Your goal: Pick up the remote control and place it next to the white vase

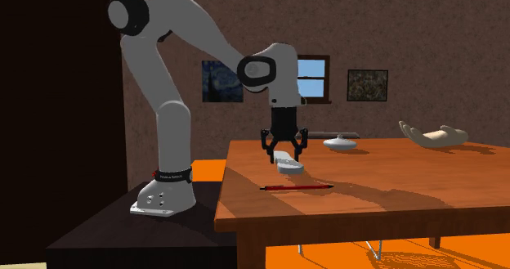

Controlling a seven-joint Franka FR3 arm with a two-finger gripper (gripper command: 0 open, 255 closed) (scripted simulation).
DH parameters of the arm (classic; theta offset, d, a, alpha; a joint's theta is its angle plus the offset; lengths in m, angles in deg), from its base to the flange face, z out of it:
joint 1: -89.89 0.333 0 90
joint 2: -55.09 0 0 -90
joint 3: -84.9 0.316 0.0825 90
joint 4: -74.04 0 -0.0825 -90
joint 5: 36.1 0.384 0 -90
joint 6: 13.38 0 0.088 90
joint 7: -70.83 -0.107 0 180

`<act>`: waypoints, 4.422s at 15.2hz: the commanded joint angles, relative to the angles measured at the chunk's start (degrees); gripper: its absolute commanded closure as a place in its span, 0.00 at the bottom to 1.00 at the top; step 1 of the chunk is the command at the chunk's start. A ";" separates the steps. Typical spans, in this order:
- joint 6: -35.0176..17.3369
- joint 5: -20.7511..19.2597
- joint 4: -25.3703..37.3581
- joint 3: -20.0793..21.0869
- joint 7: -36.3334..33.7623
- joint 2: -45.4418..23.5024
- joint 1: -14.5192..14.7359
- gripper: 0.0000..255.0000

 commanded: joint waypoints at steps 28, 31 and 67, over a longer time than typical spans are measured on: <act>15.52 8.80 18.13 9.24 -6.25 -3.92 6.69 1.00; 15.02 11.74 22.14 10.01 -7.57 -9.00 9.09 1.00; -0.77 27.12 29.87 13.22 -6.63 -35.88 13.05 1.00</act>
